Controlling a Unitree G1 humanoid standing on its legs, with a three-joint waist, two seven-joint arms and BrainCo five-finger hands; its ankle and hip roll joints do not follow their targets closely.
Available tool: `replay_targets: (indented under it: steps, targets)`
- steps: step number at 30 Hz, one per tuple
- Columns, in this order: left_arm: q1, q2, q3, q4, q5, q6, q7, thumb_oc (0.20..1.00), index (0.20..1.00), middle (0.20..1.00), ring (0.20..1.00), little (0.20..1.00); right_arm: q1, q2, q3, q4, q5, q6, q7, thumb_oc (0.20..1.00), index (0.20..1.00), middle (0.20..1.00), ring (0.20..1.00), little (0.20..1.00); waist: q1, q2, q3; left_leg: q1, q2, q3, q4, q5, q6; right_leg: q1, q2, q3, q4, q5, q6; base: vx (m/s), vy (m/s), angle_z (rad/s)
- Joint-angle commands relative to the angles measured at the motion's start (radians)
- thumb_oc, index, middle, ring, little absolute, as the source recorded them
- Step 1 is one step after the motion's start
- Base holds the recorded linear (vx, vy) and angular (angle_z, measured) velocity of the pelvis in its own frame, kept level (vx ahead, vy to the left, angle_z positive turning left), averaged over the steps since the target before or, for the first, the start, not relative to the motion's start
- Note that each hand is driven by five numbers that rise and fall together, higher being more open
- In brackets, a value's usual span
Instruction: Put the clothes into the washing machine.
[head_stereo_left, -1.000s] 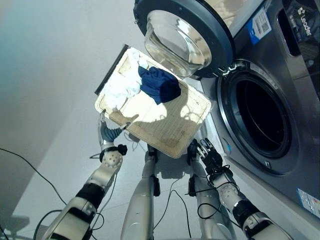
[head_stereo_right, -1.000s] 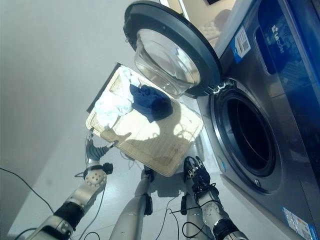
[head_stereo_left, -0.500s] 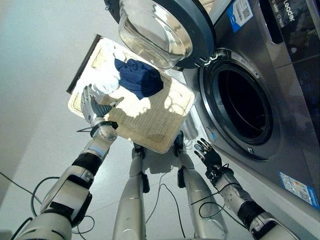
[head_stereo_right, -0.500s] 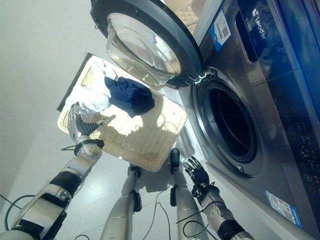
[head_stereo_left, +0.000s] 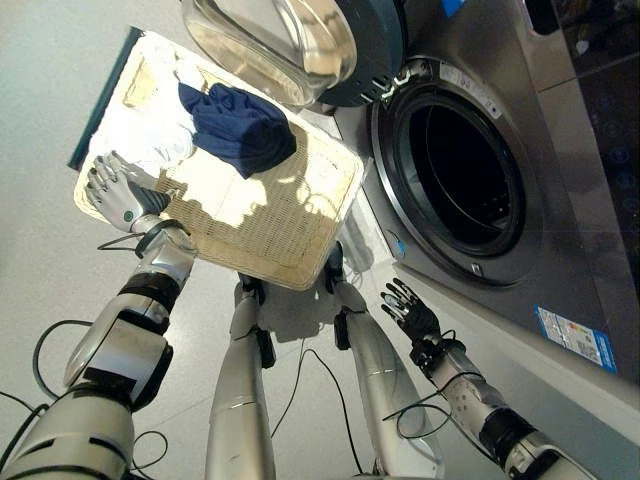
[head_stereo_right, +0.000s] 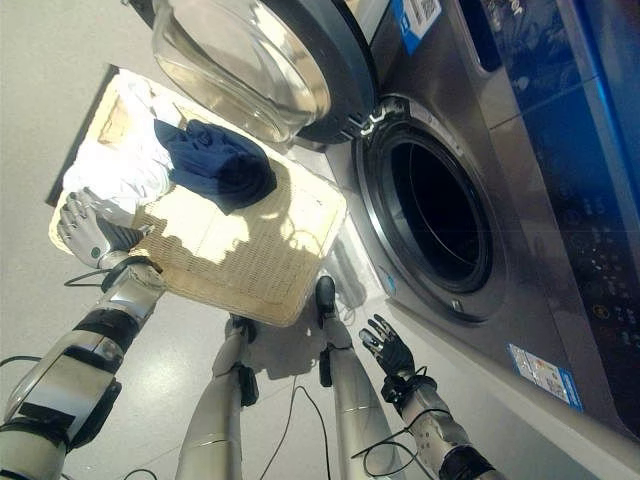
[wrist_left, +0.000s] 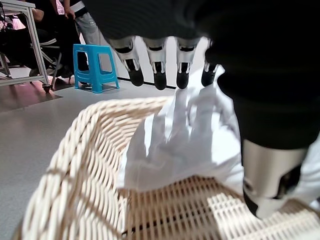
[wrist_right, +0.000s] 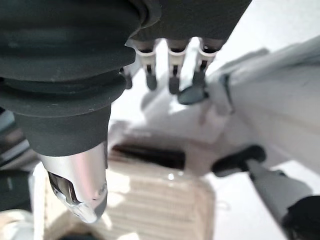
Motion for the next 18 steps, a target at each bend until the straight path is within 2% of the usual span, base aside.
replay_targets:
  steps: [1, 2, 7, 8, 9, 10, 13, 14, 15, 16, 18]
  targets:
    - [-0.014, 0.090, -0.011, 0.012, 0.006, 0.018, 0.020, 1.000, 1.000, 1.000, 1.000, 1.000, 0.075, -0.021, 0.029, -0.100, 0.033, -0.021, 0.023, 1.000, 1.000, 1.000, 1.000, 1.000, -0.008, -0.068, -0.019, -0.013, -0.084, 0.051, 0.186, -0.166, -0.016, -0.006, 0.057, 0.037, -0.079, 0.092, 0.067, 0.12, 0.155, 0.01]
    - [-0.024, 0.107, -0.033, 0.048, 0.003, 0.033, -0.022, 1.000, 1.000, 1.000, 1.000, 1.000, 0.093, -0.031, 0.035, -0.118, 0.046, -0.024, 0.021, 1.000, 1.000, 1.000, 1.000, 1.000, -0.012, -0.065, -0.019, -0.023, -0.076, 0.035, 0.234, -0.224, -0.016, -0.019, 0.067, 0.042, -0.059, 0.067, 0.073, 0.12, 0.125, -0.03]
    - [-0.074, 0.129, -0.068, 0.110, -0.012, 0.062, -0.073, 1.000, 1.000, 1.000, 1.000, 1.000, 0.082, -0.041, 0.023, -0.121, 0.075, -0.035, 0.032, 1.000, 1.000, 1.000, 1.000, 1.000, -0.025, -0.068, -0.019, -0.098, -0.077, 0.020, 0.309, -0.267, -0.008, -0.092, 0.065, 0.054, -0.034, 0.069, 0.074, 0.06, 0.071, -0.06]
    - [-0.079, 0.130, -0.071, 0.117, -0.026, 0.063, -0.074, 0.765, 0.765, 0.765, 0.765, 0.765, 0.081, -0.041, 0.022, -0.123, 0.082, -0.037, 0.032, 1.000, 1.000, 1.000, 1.000, 1.000, -0.027, -0.069, -0.019, -0.108, -0.077, 0.019, 0.317, -0.273, -0.007, -0.104, 0.066, 0.055, -0.030, 0.068, 0.074, 0.03, 0.037, 0.02]
    - [-0.081, 0.130, -0.072, 0.119, -0.029, 0.062, -0.075, 0.583, 0.583, 0.583, 0.583, 0.583, 0.080, -0.041, 0.022, -0.123, 0.084, -0.038, 0.032, 1.000, 1.000, 1.000, 1.000, 1.000, -0.027, -0.069, -0.019, -0.112, -0.077, 0.019, 0.320, -0.274, -0.007, -0.107, 0.066, 0.055, -0.029, 0.068, 0.074, 0.03, 0.036, -0.03]
    - [-0.103, 0.135, -0.073, 0.149, -0.085, 0.038, -0.078, 0.222, 0.222, 0.222, 0.222, 0.222, 0.075, -0.042, 0.021, -0.122, 0.104, -0.044, 0.035, 1.000, 1.000, 1.000, 1.000, 1.000, -0.033, -0.073, -0.019, -0.142, -0.071, 0.018, 0.350, -0.291, -0.006, -0.136, 0.064, 0.052, -0.017, 0.068, 0.074, 0.02, 0.023, -0.04]
    - [-0.109, 0.136, -0.070, 0.157, -0.090, 0.023, -0.079, 0.200, 0.200, 0.200, 0.200, 0.200, 0.073, -0.042, 0.021, -0.122, 0.111, -0.044, 0.037, 1.000, 1.000, 1.000, 1.000, 1.000, -0.035, -0.074, -0.019, -0.150, -0.070, 0.018, 0.358, -0.296, -0.006, -0.143, 0.064, 0.052, -0.015, 0.068, 0.074, 0.01, 0.008, -0.02]
    - [-0.124, 0.138, -0.068, 0.170, -0.141, -0.018, -0.085, 0.200, 0.200, 0.200, 0.200, 0.200, 0.072, -0.042, 0.023, -0.120, 0.118, -0.045, 0.043, 1.000, 1.000, 1.000, 1.000, 1.000, -0.038, -0.077, -0.019, -0.167, -0.067, 0.017, 0.371, -0.306, -0.006, -0.158, 0.063, 0.050, -0.010, 0.067, 0.073, 0.00, 0.000, 0.00]
    - [-0.124, 0.138, -0.068, 0.170, -0.141, -0.018, -0.085, 0.200, 0.200, 0.200, 0.200, 0.200, 0.072, -0.042, 0.023, -0.120, 0.118, -0.045, 0.043, 1.000, 1.000, 1.000, 1.000, 1.000, -0.038, -0.077, -0.019, -0.167, -0.067, 0.017, 0.371, -0.306, -0.006, -0.158, 0.063, 0.050, -0.010, 0.067, 0.073, 0.03, -0.006, -0.06]
    - [-0.141, 0.141, -0.024, 0.186, -0.240, -0.113, -0.105, 0.200, 0.200, 0.200, 0.200, 0.200, 0.079, -0.037, 0.032, -0.120, 0.129, -0.042, 0.055, 1.000, 1.000, 1.000, 1.000, 1.000, -0.039, -0.083, -0.019, -0.200, -0.065, 0.005, 0.399, -0.322, -0.006, -0.184, 0.067, 0.047, 0.008, 0.060, 0.072, 0.02, -0.013, -0.06]
    - [-0.137, 0.134, -0.004, 0.179, -0.245, -0.150, -0.096, 0.200, 0.200, 0.200, 0.200, 0.200, 0.085, -0.035, 0.036, -0.122, 0.138, -0.039, 0.068, 1.000, 1.000, 1.000, 1.000, 1.000, -0.038, -0.084, -0.019, -0.206, -0.067, -0.003, 0.399, -0.325, -0.006, -0.192, 0.070, 0.046, 0.016, 0.055, 0.071, 0.01, -0.010, -0.03]
